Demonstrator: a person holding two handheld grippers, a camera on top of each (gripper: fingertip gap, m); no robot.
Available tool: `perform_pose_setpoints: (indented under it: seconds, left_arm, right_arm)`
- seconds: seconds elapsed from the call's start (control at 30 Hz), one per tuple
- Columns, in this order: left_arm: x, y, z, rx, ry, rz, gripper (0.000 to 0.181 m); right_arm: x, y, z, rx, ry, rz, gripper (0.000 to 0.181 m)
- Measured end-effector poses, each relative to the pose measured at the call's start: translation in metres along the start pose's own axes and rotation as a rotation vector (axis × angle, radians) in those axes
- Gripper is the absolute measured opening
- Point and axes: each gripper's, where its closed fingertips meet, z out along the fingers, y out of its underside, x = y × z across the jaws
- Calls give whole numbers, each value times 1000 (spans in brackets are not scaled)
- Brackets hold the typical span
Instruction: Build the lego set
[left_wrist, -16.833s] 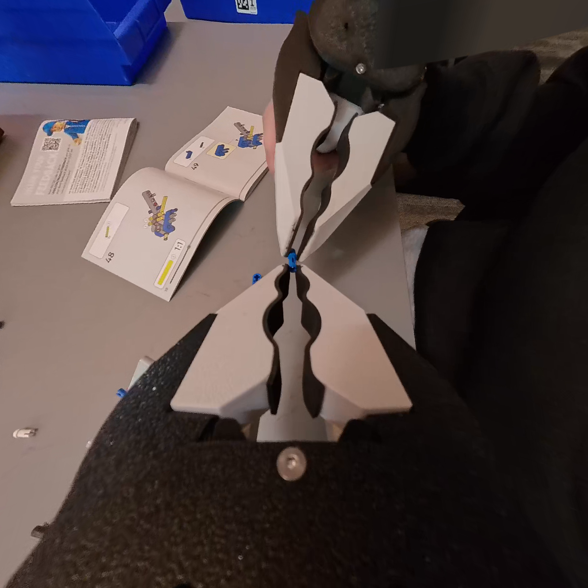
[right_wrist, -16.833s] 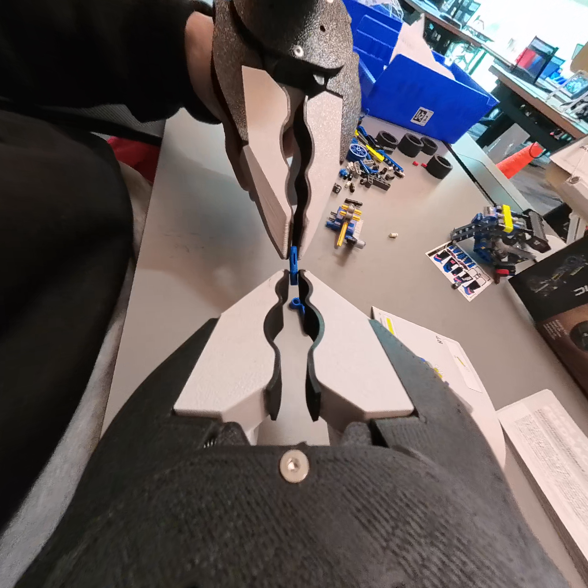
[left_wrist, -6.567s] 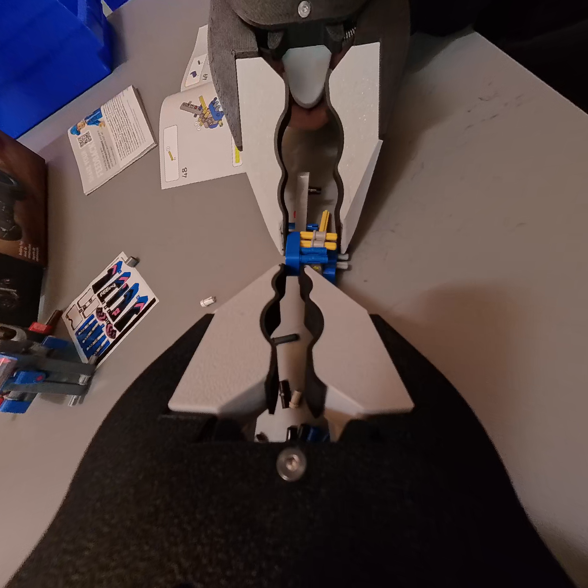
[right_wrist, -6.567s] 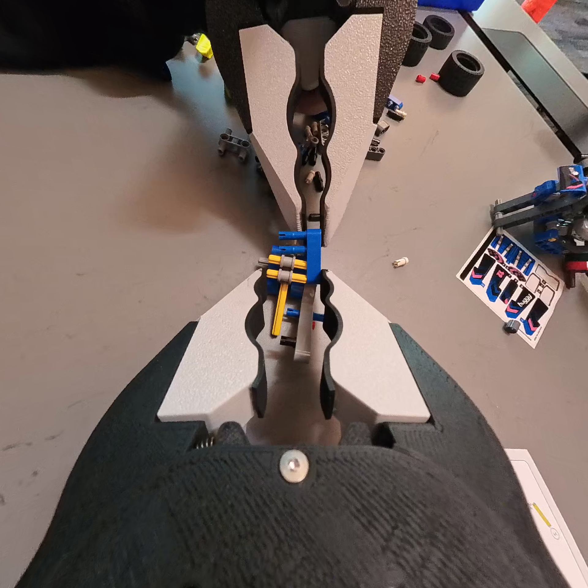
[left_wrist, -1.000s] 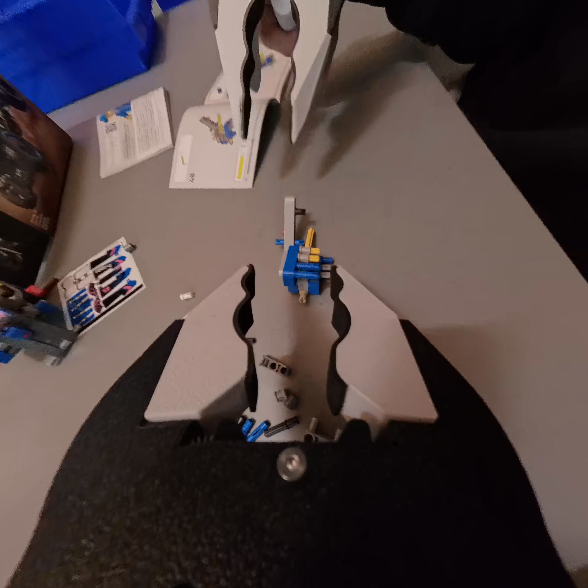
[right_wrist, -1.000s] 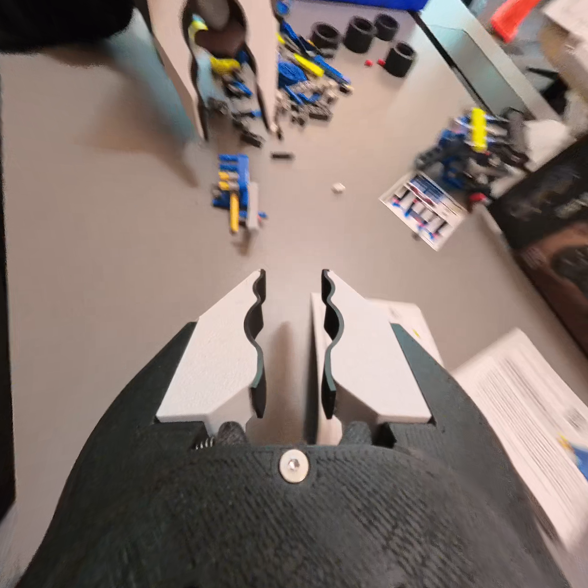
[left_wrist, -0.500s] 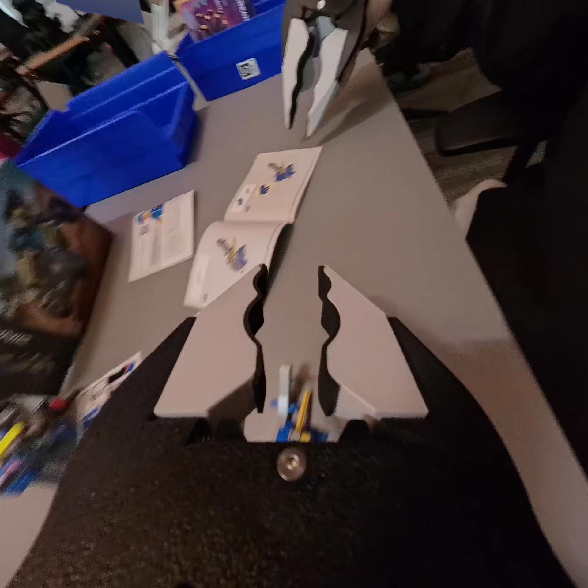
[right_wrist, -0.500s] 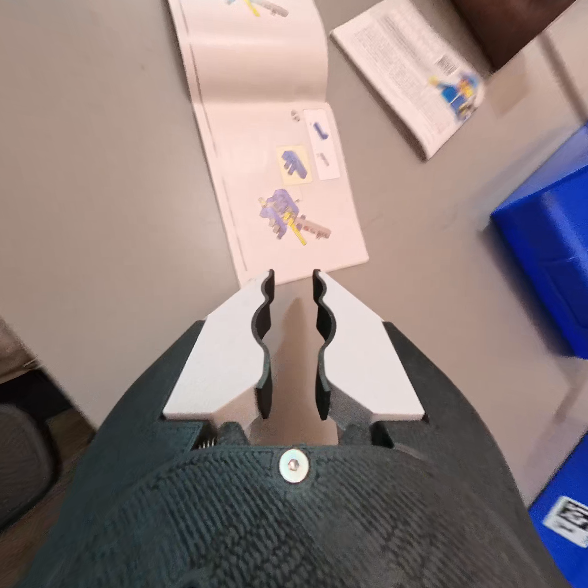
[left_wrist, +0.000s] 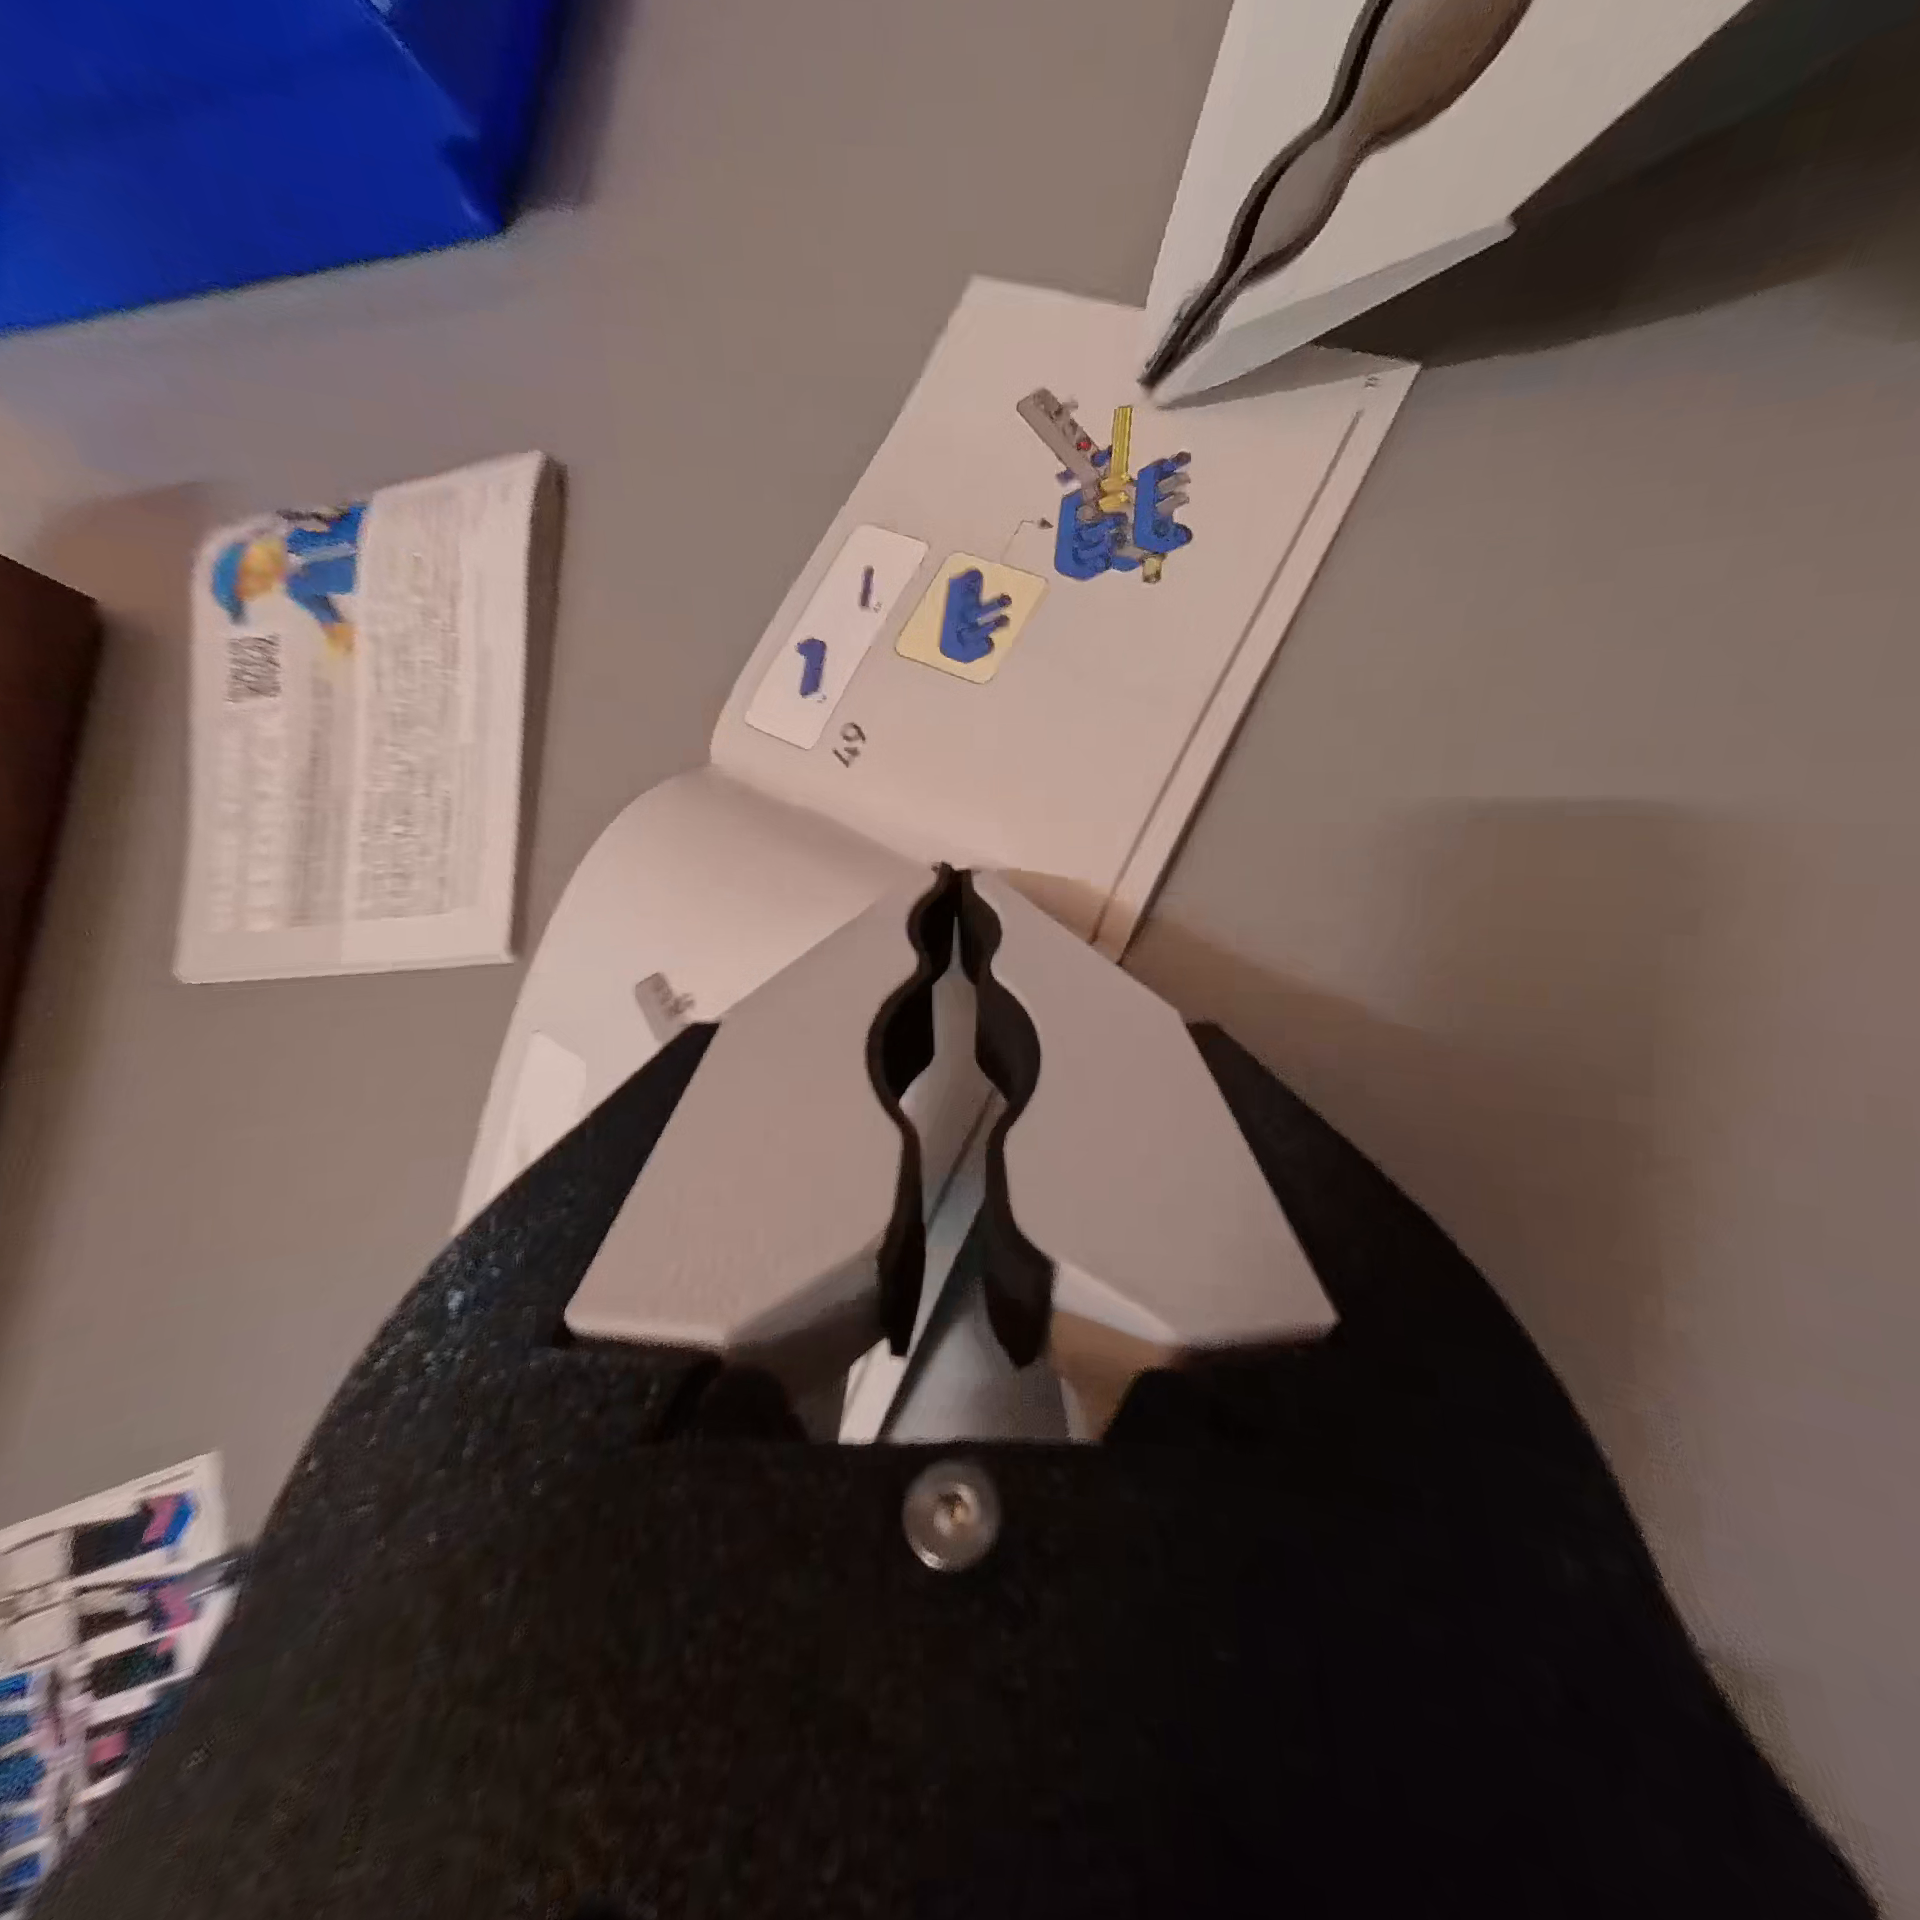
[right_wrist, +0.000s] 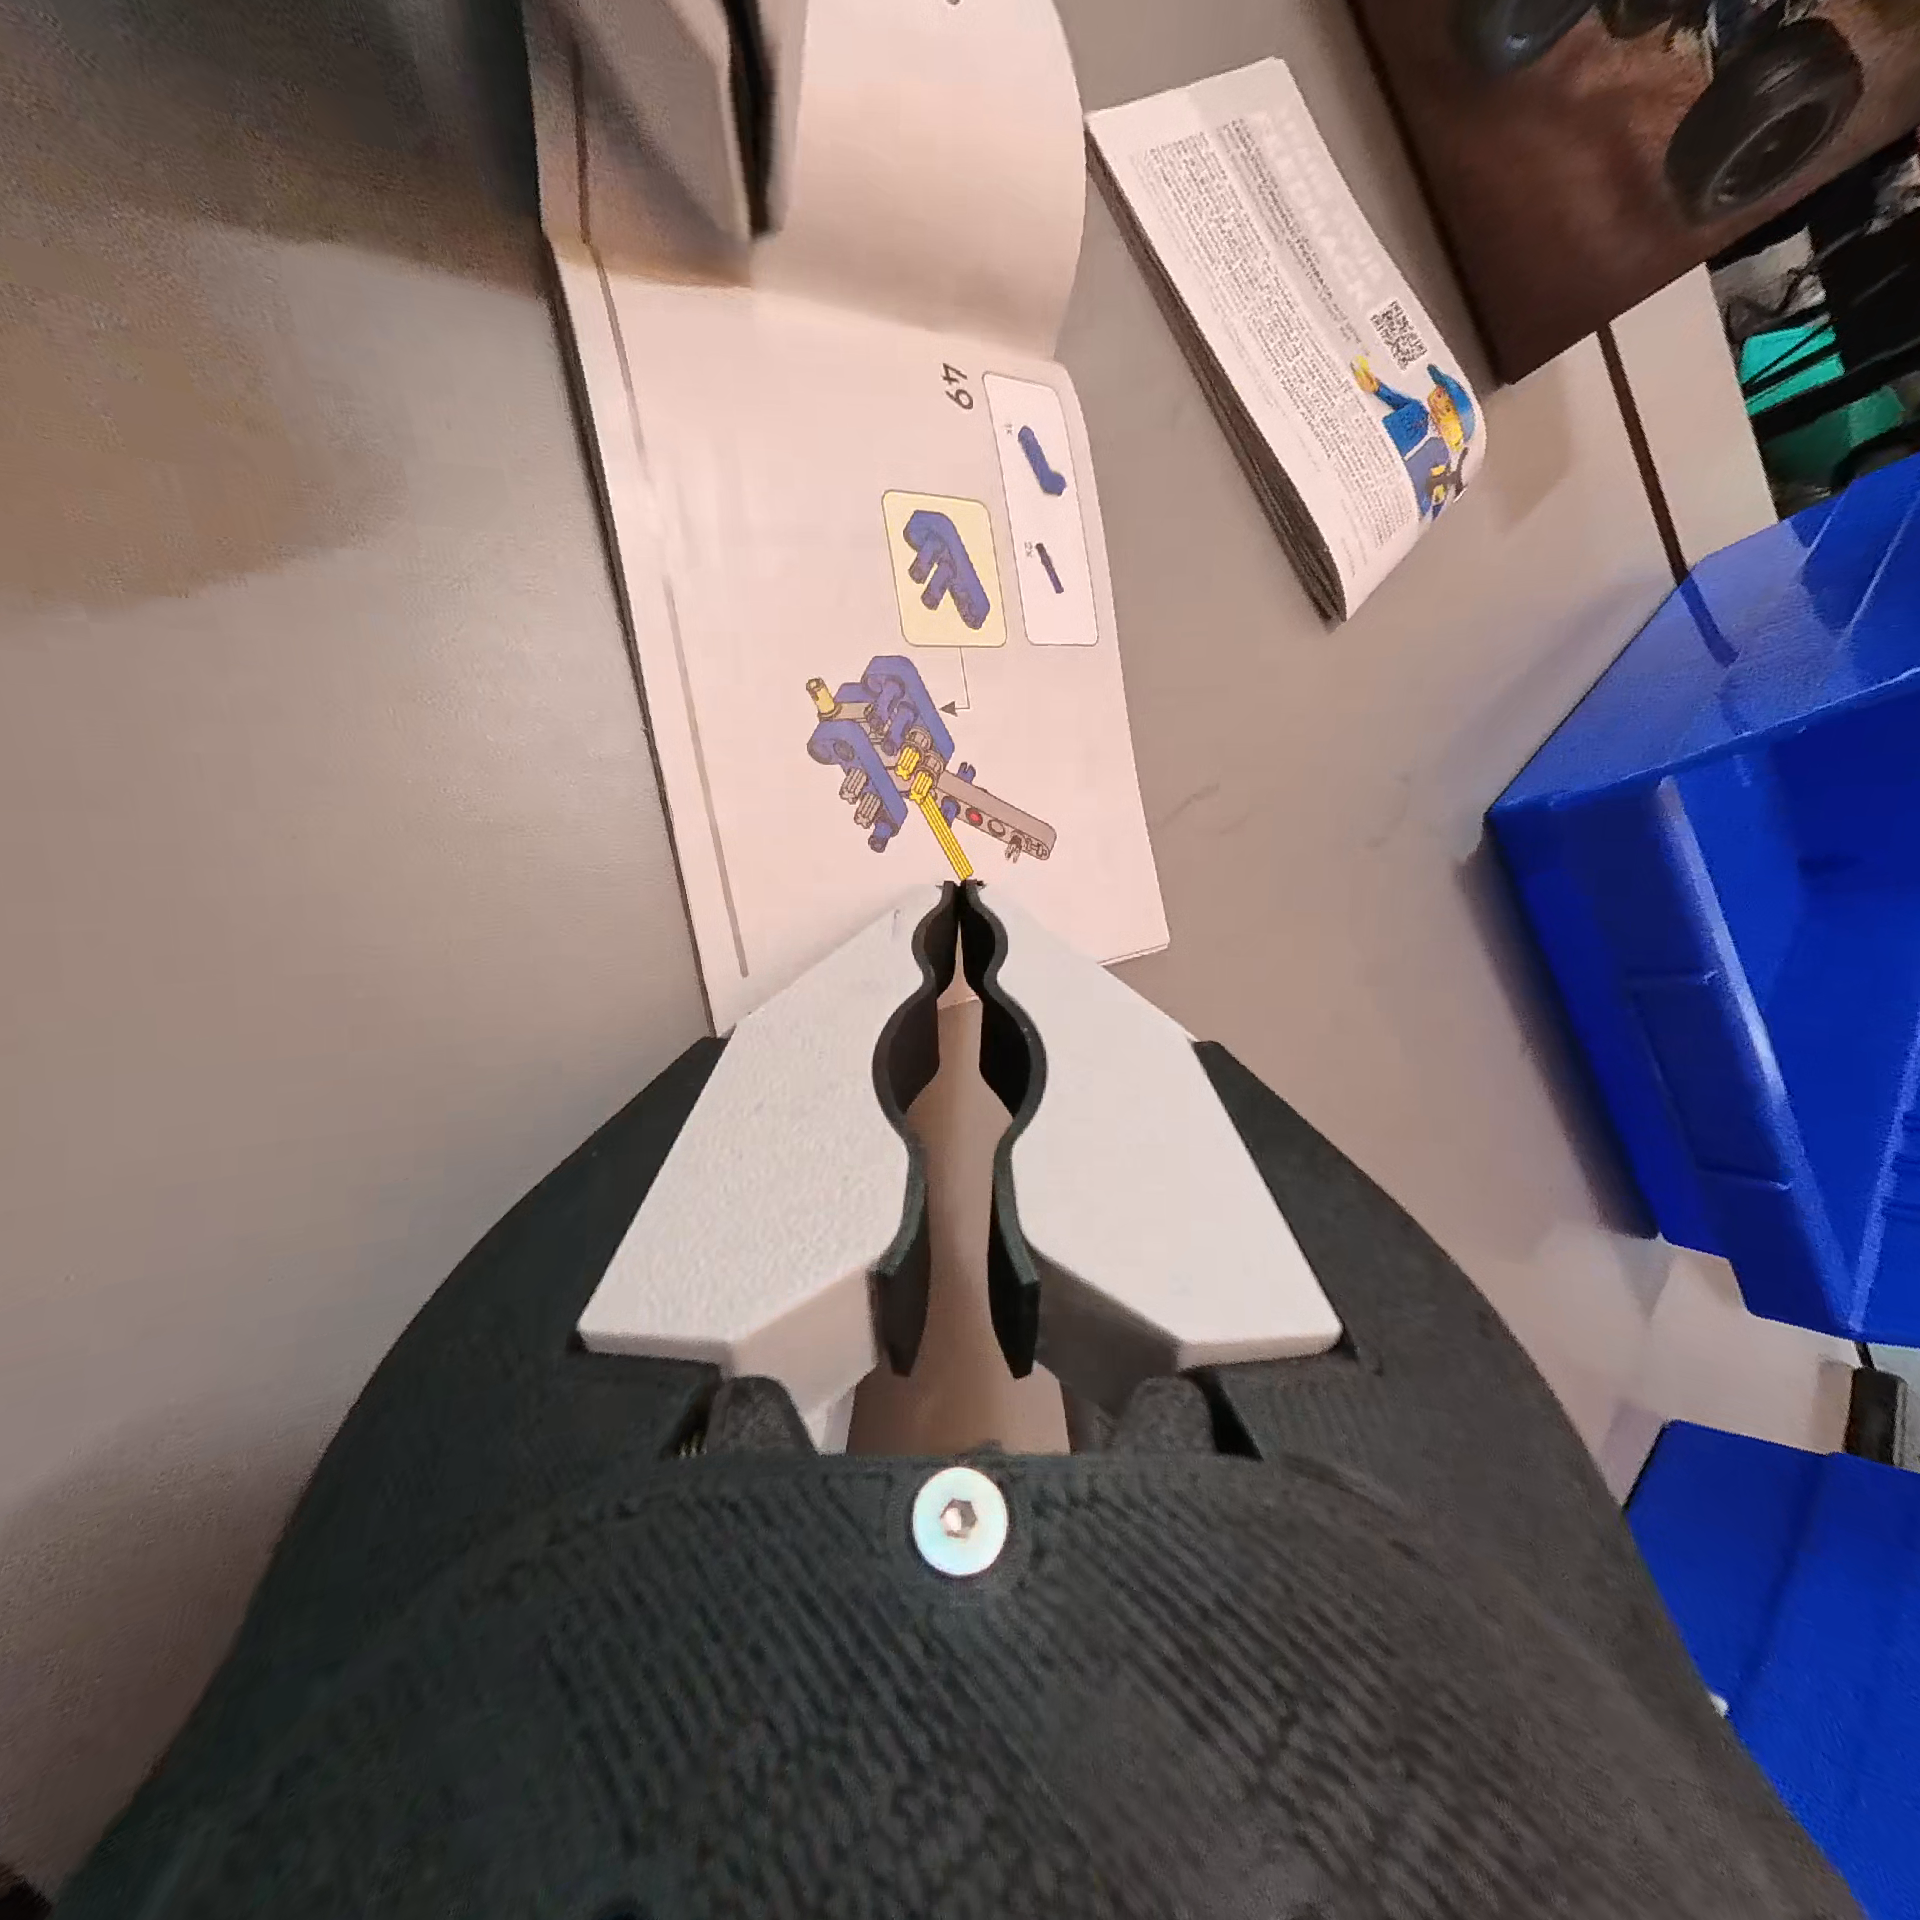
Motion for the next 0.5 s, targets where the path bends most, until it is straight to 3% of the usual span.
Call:
perform_pose_setpoints:
  seconds: [0.43, 0.5]
  left_arm:
    - [0, 4, 6, 37, -12, -72, 0]
    - [1, -6, 1, 88, -19, -61, 8]
  right_arm:
    - [-15, -16, 1, 56, -48, -20, 0]
    - [-15, -15, 1, 70, -58, 1, 0]
